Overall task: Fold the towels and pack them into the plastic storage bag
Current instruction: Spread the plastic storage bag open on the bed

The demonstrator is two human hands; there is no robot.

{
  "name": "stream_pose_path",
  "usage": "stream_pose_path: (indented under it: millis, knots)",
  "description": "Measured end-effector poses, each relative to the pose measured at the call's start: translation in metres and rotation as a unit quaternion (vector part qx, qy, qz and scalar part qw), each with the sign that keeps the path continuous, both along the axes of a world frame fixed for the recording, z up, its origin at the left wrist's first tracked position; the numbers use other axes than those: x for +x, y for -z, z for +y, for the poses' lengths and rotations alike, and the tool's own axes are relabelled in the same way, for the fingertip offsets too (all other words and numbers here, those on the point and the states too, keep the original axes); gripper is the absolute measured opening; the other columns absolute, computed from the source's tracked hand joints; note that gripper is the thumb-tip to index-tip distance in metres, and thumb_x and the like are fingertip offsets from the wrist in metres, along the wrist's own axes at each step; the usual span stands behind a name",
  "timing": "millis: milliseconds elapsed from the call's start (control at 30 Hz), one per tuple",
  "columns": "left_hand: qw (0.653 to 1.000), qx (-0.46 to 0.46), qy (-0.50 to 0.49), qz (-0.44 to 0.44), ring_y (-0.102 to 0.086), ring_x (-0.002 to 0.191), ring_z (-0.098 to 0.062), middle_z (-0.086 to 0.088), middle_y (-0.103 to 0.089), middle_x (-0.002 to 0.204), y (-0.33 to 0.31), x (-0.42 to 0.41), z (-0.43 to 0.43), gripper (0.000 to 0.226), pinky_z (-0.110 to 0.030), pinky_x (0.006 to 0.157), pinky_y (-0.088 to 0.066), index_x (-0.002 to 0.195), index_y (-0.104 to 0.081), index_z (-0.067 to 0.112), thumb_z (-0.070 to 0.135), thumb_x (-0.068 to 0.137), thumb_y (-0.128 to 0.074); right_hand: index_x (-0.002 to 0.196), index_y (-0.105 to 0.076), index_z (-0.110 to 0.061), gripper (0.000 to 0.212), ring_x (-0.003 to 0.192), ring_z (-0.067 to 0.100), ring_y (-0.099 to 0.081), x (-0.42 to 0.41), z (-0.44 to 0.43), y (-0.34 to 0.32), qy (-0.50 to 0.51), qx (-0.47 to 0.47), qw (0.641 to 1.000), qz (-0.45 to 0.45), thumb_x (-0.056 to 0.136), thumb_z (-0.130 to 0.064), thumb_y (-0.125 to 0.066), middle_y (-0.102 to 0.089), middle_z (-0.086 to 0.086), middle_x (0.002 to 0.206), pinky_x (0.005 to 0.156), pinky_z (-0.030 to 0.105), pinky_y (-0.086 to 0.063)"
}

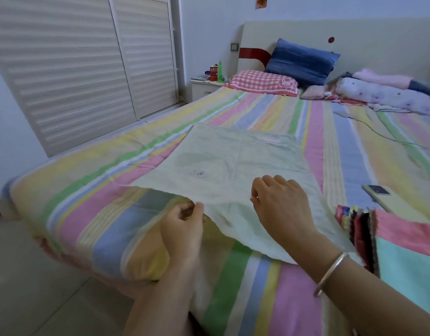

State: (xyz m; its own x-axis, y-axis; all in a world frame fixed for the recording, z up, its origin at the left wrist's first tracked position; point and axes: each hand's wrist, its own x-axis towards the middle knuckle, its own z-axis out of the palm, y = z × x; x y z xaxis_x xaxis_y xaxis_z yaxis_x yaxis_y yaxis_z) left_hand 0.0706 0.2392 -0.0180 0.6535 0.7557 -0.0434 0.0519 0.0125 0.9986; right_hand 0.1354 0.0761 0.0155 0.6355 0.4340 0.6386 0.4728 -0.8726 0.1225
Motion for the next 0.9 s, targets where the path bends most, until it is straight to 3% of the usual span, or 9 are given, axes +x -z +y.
stream_pose_path:
  millis: [67,167,267,367,500,600,667,800,900]
  knots:
    - [1.000,-0.003,0.006,0.000,-0.066,0.067,-0.015,0.002,-0.070,0.065,0.009,-0.001,-0.002,0.007,-0.035,0.069,-0.053,0.078,-0.069,0.017,0.019,0.084,-0.073,0.085,-0.060,-0.020,0.028,0.065,0.023,-0.055,-0.002,0.011,0.006,-0.018,-0.011,1.000,0.018,0.064,-0.012,-0.077,-0.057,-0.002,0.074,0.056,0.035,-0.045]
    - [1.000,0.010,0.003,-0.002,-0.069,0.075,-0.016,0.002,-0.072,0.074,0.020,-0.001,0.000,0.006,-0.030,0.071,-0.053,0.080,-0.070,0.015,0.019,0.084,-0.074,0.094,-0.067,-0.023,0.040,0.072,0.024,-0.058,-0.005,0.036,0.014,-0.088,-0.044,0.995,0.033,0.057,-0.021,-0.082,-0.061,-0.002,0.081,0.061,0.035,-0.049]
    - [0.998,0.061,0.013,0.001,-0.068,0.072,-0.014,0.004,-0.072,0.072,0.025,-0.003,0.002,0.009,-0.031,0.072,-0.055,0.076,-0.069,0.017,0.018,0.083,-0.074,0.082,-0.070,-0.028,0.030,0.074,0.022,-0.058,0.000,0.060,0.017,-0.129,-0.092,0.987,0.034,0.056,-0.029,-0.085,-0.062,-0.007,0.074,0.065,0.033,-0.049]
    - [0.994,0.107,0.010,0.023,-0.064,0.067,-0.010,0.005,-0.068,0.068,0.028,-0.008,0.008,0.014,-0.022,0.063,-0.048,0.072,-0.066,0.016,0.017,0.083,-0.073,0.064,-0.070,-0.029,0.016,0.065,0.019,-0.056,0.007,0.078,0.007,-0.132,-0.108,0.985,0.021,0.058,-0.029,-0.084,-0.060,-0.009,0.060,0.064,0.029,-0.045]
    - [0.976,0.170,0.033,0.133,-0.053,0.064,-0.001,0.010,-0.061,0.068,0.039,-0.012,0.016,0.012,-0.010,0.053,-0.030,0.076,-0.061,0.018,0.020,0.086,-0.067,0.061,-0.066,-0.020,0.015,0.058,0.027,-0.058,0.025,0.086,-0.030,-0.078,0.005,0.996,-0.032,0.066,-0.025,-0.079,-0.060,0.000,0.058,0.060,0.032,-0.043]
    - [0.955,0.202,0.090,0.196,-0.051,0.063,-0.003,0.007,-0.061,0.071,0.037,-0.008,0.022,0.006,-0.013,0.050,-0.029,0.085,-0.062,0.016,0.022,0.086,-0.061,0.066,-0.064,-0.017,0.014,0.060,0.029,-0.057,0.040,0.080,-0.058,-0.046,0.102,0.992,-0.052,0.075,-0.025,-0.072,-0.059,0.002,0.062,0.060,0.033,-0.039]
    - [0.955,0.203,0.101,0.193,-0.053,0.067,-0.006,0.009,-0.060,0.075,0.026,-0.004,0.025,0.011,-0.019,0.056,-0.034,0.090,-0.059,0.017,0.026,0.084,-0.062,0.067,-0.063,-0.017,0.014,0.060,0.028,-0.056,0.038,0.081,-0.059,-0.058,0.107,0.991,-0.053,0.078,-0.023,-0.070,-0.058,0.001,0.063,0.060,0.033,-0.038]
    - [0.985,0.135,0.020,0.109,-0.058,0.081,-0.011,0.015,-0.063,0.083,-0.010,0.003,0.041,0.027,-0.032,0.074,-0.045,0.090,-0.056,0.026,0.050,0.082,-0.066,0.066,-0.058,-0.017,0.014,0.057,0.024,-0.051,0.020,0.080,-0.035,-0.085,0.065,0.994,-0.037,0.078,-0.019,-0.064,-0.054,-0.001,0.061,0.060,0.034,-0.043]
    - [0.987,0.134,-0.052,0.066,-0.063,0.074,-0.021,0.003,-0.068,0.073,-0.015,0.013,0.060,0.026,-0.033,0.064,-0.045,0.076,-0.060,0.018,0.041,0.086,-0.061,0.071,-0.059,-0.019,0.006,0.059,0.022,-0.051,0.015,0.078,-0.022,-0.062,0.039,0.997,-0.002,0.076,-0.020,-0.061,-0.056,-0.003,0.066,0.062,0.035,-0.044]
